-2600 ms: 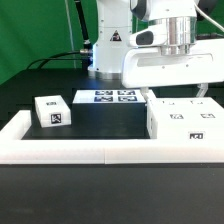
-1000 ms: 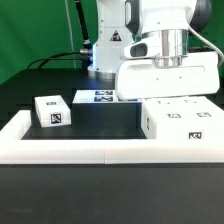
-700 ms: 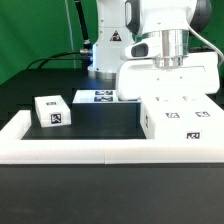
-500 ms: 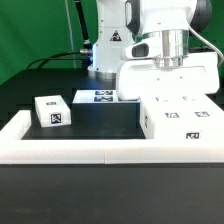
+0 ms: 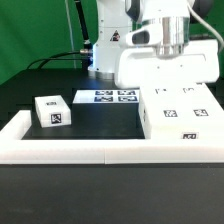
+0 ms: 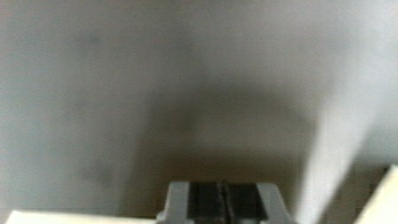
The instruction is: Assemble cabinet
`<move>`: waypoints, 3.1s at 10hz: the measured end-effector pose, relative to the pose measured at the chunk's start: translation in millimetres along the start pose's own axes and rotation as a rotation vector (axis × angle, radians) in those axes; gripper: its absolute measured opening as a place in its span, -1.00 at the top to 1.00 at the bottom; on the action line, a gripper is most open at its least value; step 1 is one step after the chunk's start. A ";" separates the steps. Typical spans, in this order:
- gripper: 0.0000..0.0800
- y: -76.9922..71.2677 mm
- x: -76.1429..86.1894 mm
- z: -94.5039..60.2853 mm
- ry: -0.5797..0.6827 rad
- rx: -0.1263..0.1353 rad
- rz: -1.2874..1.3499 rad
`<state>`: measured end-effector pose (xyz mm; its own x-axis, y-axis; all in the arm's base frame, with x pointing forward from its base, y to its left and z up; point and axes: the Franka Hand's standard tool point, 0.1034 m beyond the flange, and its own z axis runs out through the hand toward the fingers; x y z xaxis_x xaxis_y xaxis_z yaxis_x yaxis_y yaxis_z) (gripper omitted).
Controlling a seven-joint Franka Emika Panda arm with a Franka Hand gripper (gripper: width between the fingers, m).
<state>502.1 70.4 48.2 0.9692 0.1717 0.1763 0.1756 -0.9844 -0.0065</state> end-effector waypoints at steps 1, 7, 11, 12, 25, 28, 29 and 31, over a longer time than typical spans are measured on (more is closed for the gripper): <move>1.00 0.7 4.1 -10.8 -0.005 0.000 -0.007; 1.00 6.7 20.2 -38.7 -0.018 0.000 -0.041; 1.00 5.9 33.8 -55.4 -0.048 0.004 -0.049; 1.00 4.7 38.8 -60.7 -0.042 0.004 -0.052; 1.00 4.7 55.5 -81.6 -0.060 0.007 -0.054; 1.00 4.5 55.2 -81.0 -0.062 0.007 -0.055; 0.68 4.5 55.1 -81.0 -0.062 0.007 -0.055; -0.01 4.5 55.1 -80.9 -0.062 0.007 -0.055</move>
Offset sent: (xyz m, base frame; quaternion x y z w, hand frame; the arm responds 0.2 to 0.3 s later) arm 0.0224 -0.0067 0.0439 0.0172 -0.0303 -0.0258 0.9991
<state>542.3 72.4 137.5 0.9669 0.2276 0.1155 0.2297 -0.9733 -0.0051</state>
